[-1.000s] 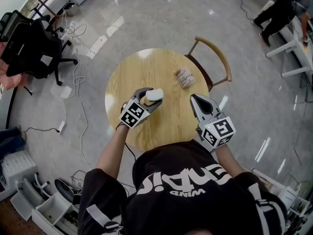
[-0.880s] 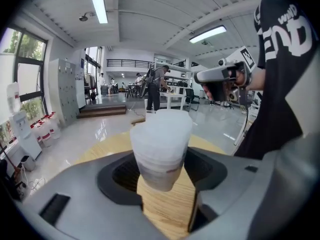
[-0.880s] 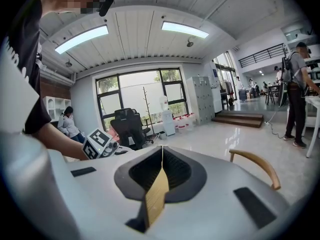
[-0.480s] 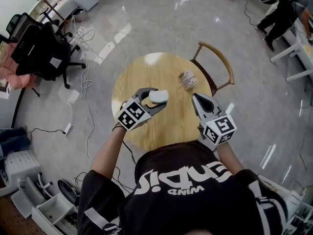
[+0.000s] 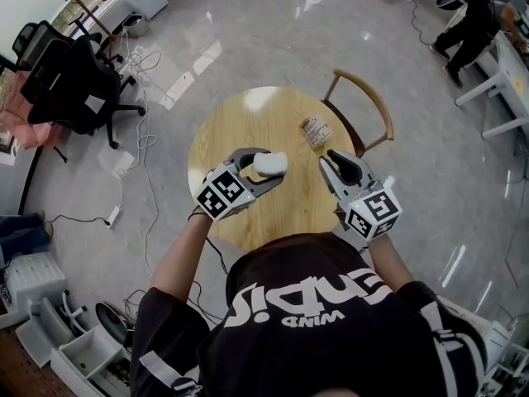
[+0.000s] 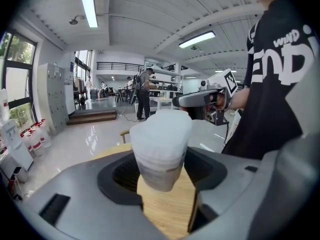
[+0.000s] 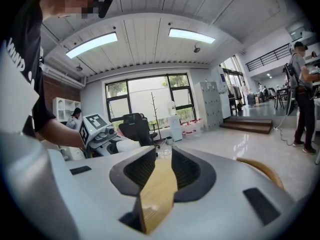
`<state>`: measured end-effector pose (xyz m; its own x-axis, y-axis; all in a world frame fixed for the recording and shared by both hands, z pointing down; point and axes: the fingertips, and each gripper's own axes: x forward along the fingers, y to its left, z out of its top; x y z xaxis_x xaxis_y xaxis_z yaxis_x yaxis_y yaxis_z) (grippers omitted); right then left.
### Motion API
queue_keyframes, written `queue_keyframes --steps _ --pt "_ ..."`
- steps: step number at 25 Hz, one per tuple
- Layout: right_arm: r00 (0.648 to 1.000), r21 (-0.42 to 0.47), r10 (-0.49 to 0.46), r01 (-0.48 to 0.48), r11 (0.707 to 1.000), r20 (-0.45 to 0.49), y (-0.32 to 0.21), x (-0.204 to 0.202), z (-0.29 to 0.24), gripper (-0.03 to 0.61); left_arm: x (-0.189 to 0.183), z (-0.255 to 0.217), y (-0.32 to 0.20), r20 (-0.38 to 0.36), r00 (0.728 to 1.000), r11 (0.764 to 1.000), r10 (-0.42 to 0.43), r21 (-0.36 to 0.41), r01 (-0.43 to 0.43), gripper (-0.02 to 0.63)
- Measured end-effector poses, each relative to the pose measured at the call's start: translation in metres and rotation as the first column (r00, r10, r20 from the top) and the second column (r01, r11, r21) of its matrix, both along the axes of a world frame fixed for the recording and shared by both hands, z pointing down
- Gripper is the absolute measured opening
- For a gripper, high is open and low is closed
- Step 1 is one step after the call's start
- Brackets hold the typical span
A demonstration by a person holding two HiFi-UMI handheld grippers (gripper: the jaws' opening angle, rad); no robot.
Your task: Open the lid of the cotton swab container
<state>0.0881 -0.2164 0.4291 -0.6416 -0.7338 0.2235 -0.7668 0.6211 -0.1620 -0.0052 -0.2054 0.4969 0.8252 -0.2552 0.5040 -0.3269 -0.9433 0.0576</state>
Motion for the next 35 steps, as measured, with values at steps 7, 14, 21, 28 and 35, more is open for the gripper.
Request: queue_keyframes --steps 7,14,21,28,35 --pt "0.993 0.013 -0.118 0.118 0.993 -0.001 0.006 -0.013 -0.004 0.221 0.0 -0.005 0.002 -0.007 1.0 1.0 0.008 0.007 -0.008 0.273" --pt "0.968 0.03 -0.249 0.25 0.968 -0.031 0.012 -0.025 -0.011 0.293 0.001 -0.01 0.005 -0.009 1.0 1.0 0.012 0.011 -0.012 0.273" --pt "0.928 0.014 -0.371 0.372 0.928 -0.031 0.015 -0.041 -0.017 0.293 0.002 -0.013 0.005 -0.007 1.0 1.0 0.023 0.014 -0.023 0.273" --pt "0.874 -0.01 -0.482 0.482 0.876 -0.059 0.024 -0.064 -0.009 0.295 0.014 -0.018 0.014 -0.016 0.998 0.998 0.053 0.019 -0.052 0.273" --pt "0.844 -0.019 -0.533 0.533 0.846 -0.056 0.03 -0.083 -0.005 0.293 0.023 -0.022 0.018 -0.021 0.997 0.997 0.079 0.022 -0.079 0.273"
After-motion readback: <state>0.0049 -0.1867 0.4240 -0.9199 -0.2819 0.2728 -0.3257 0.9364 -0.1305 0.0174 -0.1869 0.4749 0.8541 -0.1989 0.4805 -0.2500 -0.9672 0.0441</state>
